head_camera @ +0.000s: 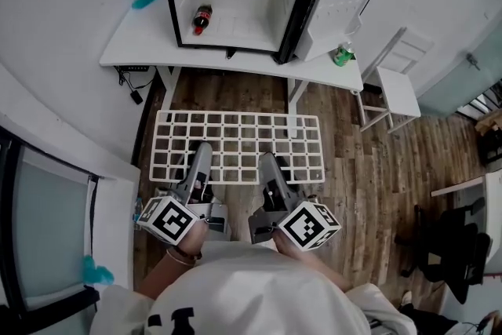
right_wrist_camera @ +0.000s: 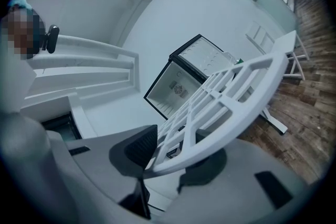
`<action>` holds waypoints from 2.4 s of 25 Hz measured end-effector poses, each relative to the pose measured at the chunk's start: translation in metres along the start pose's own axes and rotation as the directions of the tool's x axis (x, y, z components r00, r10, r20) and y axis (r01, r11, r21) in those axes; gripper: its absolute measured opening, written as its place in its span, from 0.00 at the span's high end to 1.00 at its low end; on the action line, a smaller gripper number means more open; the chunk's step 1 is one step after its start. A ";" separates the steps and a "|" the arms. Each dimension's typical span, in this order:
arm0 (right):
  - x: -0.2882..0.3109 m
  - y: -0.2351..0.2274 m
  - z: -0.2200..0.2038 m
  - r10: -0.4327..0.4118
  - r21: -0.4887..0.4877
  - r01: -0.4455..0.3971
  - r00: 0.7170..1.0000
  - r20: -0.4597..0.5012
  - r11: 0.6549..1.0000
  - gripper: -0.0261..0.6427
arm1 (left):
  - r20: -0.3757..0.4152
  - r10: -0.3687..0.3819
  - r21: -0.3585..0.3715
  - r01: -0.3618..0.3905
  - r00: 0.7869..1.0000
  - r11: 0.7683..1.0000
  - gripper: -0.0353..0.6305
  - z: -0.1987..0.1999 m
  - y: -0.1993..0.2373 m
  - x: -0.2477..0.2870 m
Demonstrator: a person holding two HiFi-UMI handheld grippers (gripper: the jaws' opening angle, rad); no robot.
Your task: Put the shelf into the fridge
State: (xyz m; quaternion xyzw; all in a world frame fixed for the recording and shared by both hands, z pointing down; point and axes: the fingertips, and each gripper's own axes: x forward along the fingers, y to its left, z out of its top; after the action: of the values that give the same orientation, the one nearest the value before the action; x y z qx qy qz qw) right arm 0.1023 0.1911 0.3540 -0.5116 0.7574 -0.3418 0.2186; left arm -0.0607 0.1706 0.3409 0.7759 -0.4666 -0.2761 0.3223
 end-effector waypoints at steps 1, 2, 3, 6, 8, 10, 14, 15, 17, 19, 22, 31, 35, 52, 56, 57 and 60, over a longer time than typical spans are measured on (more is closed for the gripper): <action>0.008 0.000 0.002 -0.004 0.001 0.004 1.000 0.005 1.000 0.76 | -0.005 -0.004 0.000 0.004 1.000 1.000 0.76 0.004 0.003 0.008; 0.016 -0.001 0.004 -0.008 0.002 0.008 1.000 0.011 1.000 0.76 | -0.011 -0.009 0.001 0.009 1.000 1.000 0.76 0.008 0.007 0.016; 0.024 -0.001 0.005 -0.013 0.003 0.013 1.000 0.017 1.000 0.76 | -0.017 -0.013 0.001 0.013 1.000 1.000 0.76 0.012 0.010 0.023; 0.046 -0.001 0.008 -0.025 0.004 0.025 0.999 0.032 1.000 0.76 | -0.036 -0.023 -0.003 0.023 0.999 1.000 0.76 0.023 0.021 0.043; 0.060 -0.001 0.010 -0.036 0.005 0.036 0.999 0.039 0.999 0.76 | -0.046 -0.029 -0.006 0.029 0.999 1.000 0.76 0.030 0.028 0.056; 0.075 -0.001 0.010 -0.041 0.005 0.041 0.998 0.048 0.999 0.76 | -0.055 -0.037 -0.006 0.036 0.998 0.999 0.76 0.038 0.036 0.067; 0.102 0.000 0.007 -0.053 0.012 0.052 0.996 0.066 0.999 0.76 | -0.072 -0.049 -0.002 0.049 0.996 0.999 0.76 0.053 0.053 0.087; 0.109 0.001 0.006 -0.058 0.016 0.057 0.996 0.069 0.998 0.76 | -0.077 -0.051 -0.001 0.051 0.996 0.999 0.76 0.057 0.058 0.091; 0.124 0.001 0.001 -0.065 0.022 0.064 0.995 0.074 0.998 0.76 | -0.085 -0.056 0.001 0.056 0.995 0.998 0.76 0.065 0.070 0.100; 0.136 0.000 -0.002 -0.071 0.023 0.070 0.994 0.082 0.997 0.76 | -0.094 -0.061 -0.001 0.062 0.994 0.998 0.76 0.070 0.079 0.108; 0.140 -0.002 -0.005 -0.081 0.024 0.079 0.993 0.089 0.997 0.76 | -0.108 -0.064 -0.011 0.063 0.992 0.998 0.76 0.070 0.085 0.112; 0.155 0.001 -0.002 -0.081 0.030 0.079 0.994 0.073 0.996 0.76 | -0.102 -0.055 -0.005 0.055 0.993 0.999 0.76 0.080 0.090 0.121; 0.157 0.002 -0.002 -0.078 0.031 0.076 0.995 0.065 0.997 0.76 | -0.098 -0.046 -0.006 0.046 0.994 0.999 0.76 0.081 0.091 0.120; 0.168 -0.017 -0.002 -0.125 0.061 0.121 0.989 0.080 0.991 0.76 | -0.158 -0.055 -0.015 0.053 0.986 0.998 0.76 0.071 0.103 0.143; 0.186 -0.021 0.009 -0.106 0.047 0.102 0.991 0.083 0.994 0.76 | -0.141 -0.062 -0.013 0.061 0.988 0.998 0.76 0.077 0.105 0.161; 0.192 -0.021 0.011 -0.100 0.046 0.096 0.992 0.083 0.994 0.76 | -0.137 -0.061 -0.010 0.061 0.989 0.998 0.76 0.079 0.107 0.167; 0.209 -0.027 0.019 -0.094 0.043 0.090 0.992 0.081 0.995 0.76 | -0.132 -0.061 -0.009 0.060 0.989 0.998 0.76 0.083 0.112 0.185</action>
State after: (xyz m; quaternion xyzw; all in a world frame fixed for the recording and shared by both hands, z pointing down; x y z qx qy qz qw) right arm 0.0523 -0.0144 0.3649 -0.5553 0.7165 -0.3447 0.2438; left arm -0.1062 -0.0567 0.3494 0.8055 -0.4198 -0.2352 0.3458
